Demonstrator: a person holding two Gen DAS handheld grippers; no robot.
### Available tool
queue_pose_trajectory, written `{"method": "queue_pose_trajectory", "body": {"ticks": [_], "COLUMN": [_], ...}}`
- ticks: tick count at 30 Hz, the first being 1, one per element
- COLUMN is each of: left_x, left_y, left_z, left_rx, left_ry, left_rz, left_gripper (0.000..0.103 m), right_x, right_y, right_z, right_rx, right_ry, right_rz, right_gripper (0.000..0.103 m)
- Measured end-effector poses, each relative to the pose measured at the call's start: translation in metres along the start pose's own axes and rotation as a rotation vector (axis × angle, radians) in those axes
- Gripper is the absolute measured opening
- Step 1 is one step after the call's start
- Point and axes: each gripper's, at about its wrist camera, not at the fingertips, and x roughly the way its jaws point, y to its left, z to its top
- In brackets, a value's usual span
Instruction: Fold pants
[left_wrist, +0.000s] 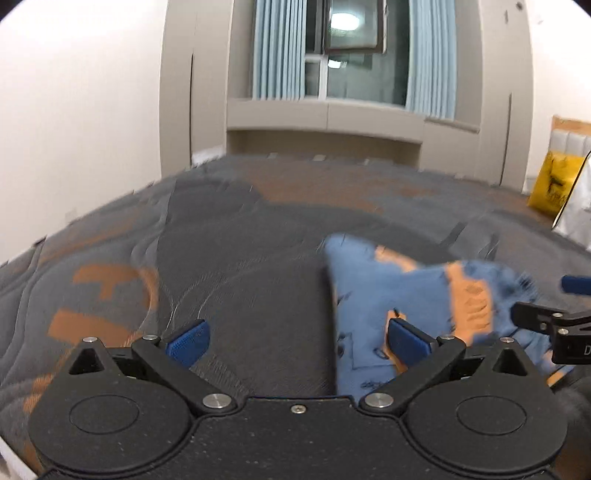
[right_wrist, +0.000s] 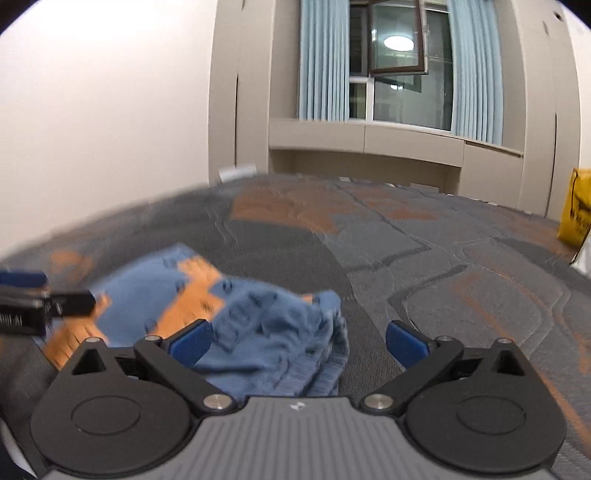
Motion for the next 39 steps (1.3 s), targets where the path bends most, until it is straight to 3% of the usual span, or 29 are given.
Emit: {"method": "queue_pose_trajectory", "body": {"ticks": [4,8,12,17,24,29,33,39], "left_x": [0.006,0.009,0.005,0.001,0.012,0.063,0.078,0.085], "left_y": [0.012,0.017,0.015,0.007,-0.011,-0.025,-0.023,-0.017], "left_z": [-0.009,-0.013,-0.013,-0.003,0.03,0.048,0.049,0.047], "left_rx": [-0.02,-0.06,-0.046,-0.011,0.078,0.207,0.201,0.164], "left_ry": [0.036,0.045,0.036,0.029,-0.063,-0.056,-0.043,-0.023], "left_rz": [-0.017,-0.048,-0.041,-0.025,-0.025,0.049,0.068,0.049], "left_gripper": [0.103,0.103,0.102,0.102,0.102,0.103,0.103,0.103], "right_x": [0.007,0.0,0.0,-0.005,0.021,0.056,0.075,0.083], "right_y": [0.006,-0.004,-0.006,-0.007,-0.022,-0.011,-0.015,-0.035], "right_z": [-0.01,-0.018,-0.018,-0.008,0.021,0.035,0.024,0.017], "right_rx": [-0.091,-0.086,-0.074,-0.109,-0.035,-0.109,-0.154,-0.061], "right_ry": [0.06,0.057,0.054,-0.009,-0.044,-0.004,0.043,0.071], "right_rz": [-0.143,-0.122,-0.096,-0.082,-0.019,-0.038,-0.1,-0.063], "right_gripper": [0.103,0.103,0.103,0.103,0.103,0.103,0.103,0.103]}}
